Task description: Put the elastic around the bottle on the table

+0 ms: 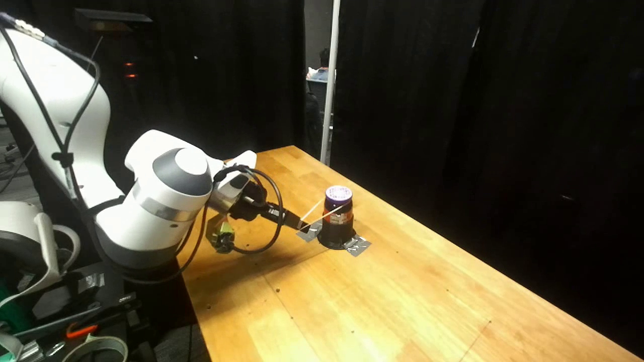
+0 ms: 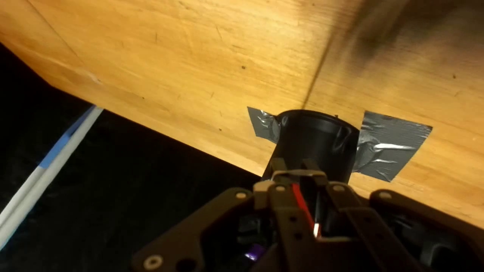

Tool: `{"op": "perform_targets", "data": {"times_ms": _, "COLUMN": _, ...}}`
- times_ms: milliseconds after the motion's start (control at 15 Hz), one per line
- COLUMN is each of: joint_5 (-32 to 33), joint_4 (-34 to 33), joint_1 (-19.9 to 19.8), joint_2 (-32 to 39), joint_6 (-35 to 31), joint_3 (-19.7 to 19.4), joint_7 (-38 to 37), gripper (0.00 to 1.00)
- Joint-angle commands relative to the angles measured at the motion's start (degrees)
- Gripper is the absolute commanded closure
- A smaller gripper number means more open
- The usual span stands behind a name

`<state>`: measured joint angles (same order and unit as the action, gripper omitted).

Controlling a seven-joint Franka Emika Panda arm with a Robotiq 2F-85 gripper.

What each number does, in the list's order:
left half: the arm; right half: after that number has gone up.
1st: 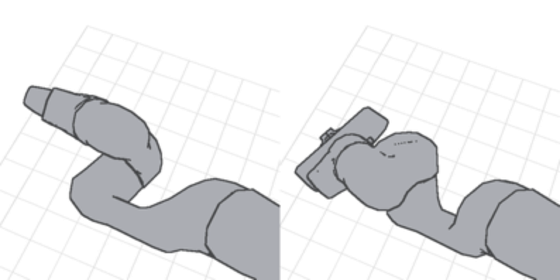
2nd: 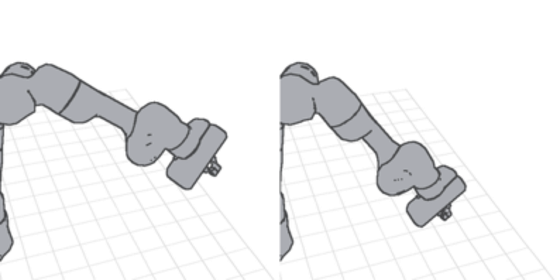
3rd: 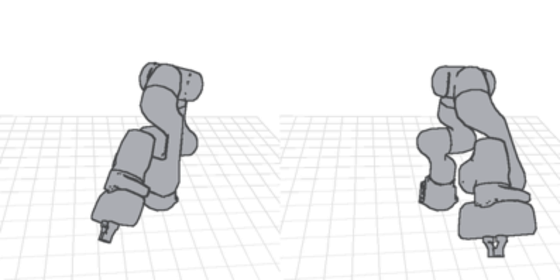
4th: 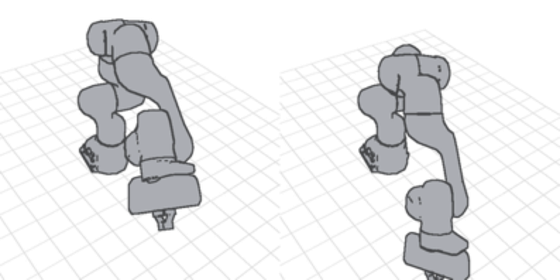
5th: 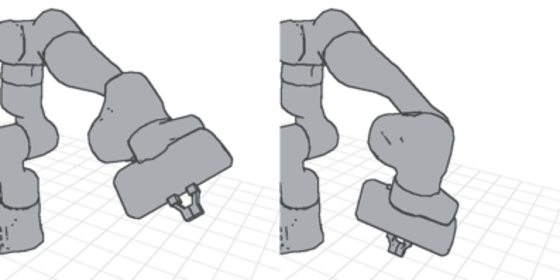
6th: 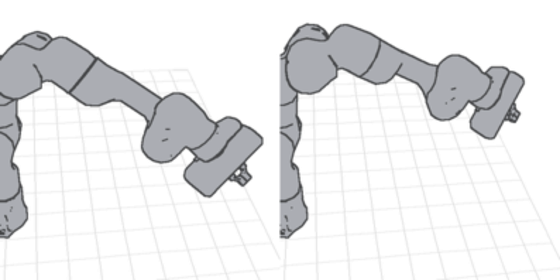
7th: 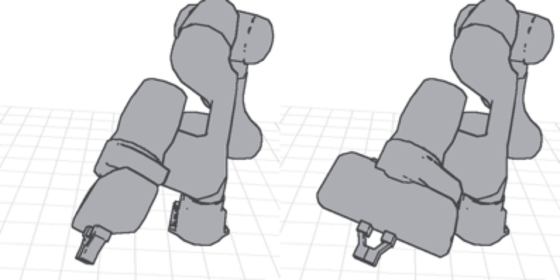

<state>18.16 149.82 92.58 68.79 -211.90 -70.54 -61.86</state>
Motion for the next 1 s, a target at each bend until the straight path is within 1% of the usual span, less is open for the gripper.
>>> {"op": "perform_targets", "data": {"times_ms": 0, "joint_5": -16.03, "joint_4": 2.95, "joint_1": 5.62, "joint_2": 14.43, "joint_6": -6.85, "joint_3": 4.39, "joint_7": 0.29, "gripper": 0.82}}
{"op": "perform_targets", "data": {"times_ms": 67, "joint_5": -20.93, "joint_4": 2.91, "joint_1": 6.65, "joint_2": 17.66, "joint_6": -8.3, "joint_3": 5.77, "joint_7": -0.02, "gripper": 0.84}}
{"op": "perform_targets", "data": {"times_ms": 200, "joint_5": -30.41, "joint_4": 1.88, "joint_1": 7.84, "joint_2": 23.9, "joint_6": -9.13, "joint_3": 9.16, "joint_7": -2.18, "gripper": 0.83}}
{"op": "perform_targets", "data": {"times_ms": 333, "joint_5": -40.85, "joint_4": 2.94, "joint_1": 6.61, "joint_2": 18.39, "joint_6": -8.93, "joint_3": 10.09, "joint_7": 6.22, "gripper": 0.83}}
{"op": "perform_targets", "data": {"times_ms": 467, "joint_5": -49.89, "joint_4": 1.12, "joint_1": 5.77, "joint_2": 19.25, "joint_6": -6.0, "joint_3": 13.14, "joint_7": 3.35, "gripper": 0.83}}
{"op": "perform_targets", "data": {"times_ms": 533, "joint_5": -53.83, "joint_4": 0.62, "joint_1": 5.55, "joint_2": 18.78, "joint_6": -5.1, "joint_3": 13.74, "joint_7": 3.58, "gripper": 0.84}}
{"op": "perform_targets", "data": {"times_ms": 600, "joint_5": -58.56, "joint_4": -0.04, "joint_1": 5.19, "joint_2": 18.34, "joint_6": -4.58, "joint_3": 14.3, "joint_7": 5.04, "gripper": 0.84}}
{"op": "perform_targets", "data": {"times_ms": 733, "joint_5": -67.22, "joint_4": -1.18, "joint_1": 3.09, "joint_2": 16.4, "joint_6": -5.97, "joint_3": 15.96, "joint_7": 9.79, "gripper": 0.84}}
{"op": "perform_targets", "data": {"times_ms": 867, "joint_5": -74.24, "joint_4": -2.43, "joint_1": 1.65, "joint_2": 15.67, "joint_6": -7.23, "joint_3": 17.5, "joint_7": 14.02, "gripper": 0.85}}
{"op": "perform_targets", "data": {"times_ms": 933, "joint_5": -76.6, "joint_4": -3.18, "joint_1": 0.49, "joint_2": 14.81, "joint_6": -7.99, "joint_3": 18.01, "joint_7": 16.36, "gripper": 0.84}}
